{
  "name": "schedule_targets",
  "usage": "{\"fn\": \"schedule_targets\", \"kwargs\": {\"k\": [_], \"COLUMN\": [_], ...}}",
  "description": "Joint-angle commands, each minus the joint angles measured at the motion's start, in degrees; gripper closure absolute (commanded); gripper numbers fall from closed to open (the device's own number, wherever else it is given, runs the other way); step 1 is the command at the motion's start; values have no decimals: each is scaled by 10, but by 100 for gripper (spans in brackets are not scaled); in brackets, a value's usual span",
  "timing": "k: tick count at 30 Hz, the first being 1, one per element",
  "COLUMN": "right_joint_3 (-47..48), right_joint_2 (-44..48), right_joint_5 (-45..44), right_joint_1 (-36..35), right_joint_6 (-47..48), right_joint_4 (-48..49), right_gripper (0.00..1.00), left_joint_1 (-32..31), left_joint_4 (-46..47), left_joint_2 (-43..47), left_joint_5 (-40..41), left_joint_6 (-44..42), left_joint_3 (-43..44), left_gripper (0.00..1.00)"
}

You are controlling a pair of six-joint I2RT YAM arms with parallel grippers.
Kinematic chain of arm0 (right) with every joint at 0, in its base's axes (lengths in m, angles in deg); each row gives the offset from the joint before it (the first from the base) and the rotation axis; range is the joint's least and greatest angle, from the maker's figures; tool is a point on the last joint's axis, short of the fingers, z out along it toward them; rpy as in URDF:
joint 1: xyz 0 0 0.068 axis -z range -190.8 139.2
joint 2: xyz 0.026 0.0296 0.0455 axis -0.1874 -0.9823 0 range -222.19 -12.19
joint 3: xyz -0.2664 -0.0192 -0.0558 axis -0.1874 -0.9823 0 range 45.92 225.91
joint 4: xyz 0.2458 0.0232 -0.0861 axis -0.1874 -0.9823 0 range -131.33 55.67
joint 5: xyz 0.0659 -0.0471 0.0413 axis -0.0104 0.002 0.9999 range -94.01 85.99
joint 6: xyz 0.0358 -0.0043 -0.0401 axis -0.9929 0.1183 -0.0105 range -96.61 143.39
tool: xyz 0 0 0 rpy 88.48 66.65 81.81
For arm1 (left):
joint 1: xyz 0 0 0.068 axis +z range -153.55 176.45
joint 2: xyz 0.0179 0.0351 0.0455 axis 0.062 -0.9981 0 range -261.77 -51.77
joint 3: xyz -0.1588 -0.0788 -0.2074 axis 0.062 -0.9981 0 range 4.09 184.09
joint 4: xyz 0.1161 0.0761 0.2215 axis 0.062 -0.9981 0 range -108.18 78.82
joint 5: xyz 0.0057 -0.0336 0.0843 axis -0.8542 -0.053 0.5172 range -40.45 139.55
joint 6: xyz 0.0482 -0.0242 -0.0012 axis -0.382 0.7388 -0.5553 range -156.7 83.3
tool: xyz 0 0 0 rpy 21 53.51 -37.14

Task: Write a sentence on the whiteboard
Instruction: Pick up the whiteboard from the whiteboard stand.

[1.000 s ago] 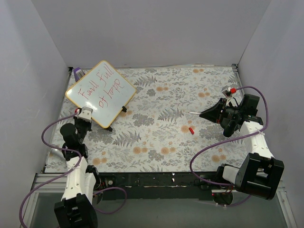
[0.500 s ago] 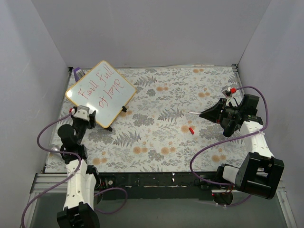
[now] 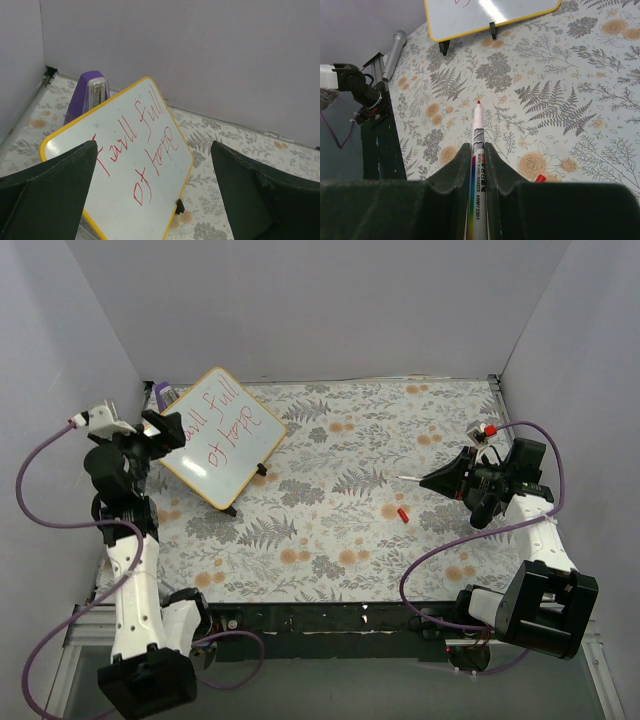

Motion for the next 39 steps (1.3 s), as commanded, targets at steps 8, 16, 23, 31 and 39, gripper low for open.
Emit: {"fn": "schedule_targets", "kwargs": {"k": [8,16,23,31,39], "right_joint_3": [23,23,23,25,27], "right_joint_2": [-1,-7,-10,-15,-20], "right_joint_5": [23,27,22,20,19], "right_joint_1": [-2,-2,-2,-2,-2], "right_joint_6": [8,7,9,14,17], "right_joint_4": [-3,-5,-6,-12,-16], "right_gripper": [99,99,99,99,99], "left_joint_1": [89,151,159,184,199], "left_joint_4": [-285,-245,-142,-129,-124], "left_joint_2": [-224,-262,-344,-441,-484], "left_joint_5": [-42,-90,-189,-285,-376], "left_joint_6": [60,30,18,10,7], "left_joint_3": [170,134,137,198,226], "left_gripper": [2,2,3,23,51]}}
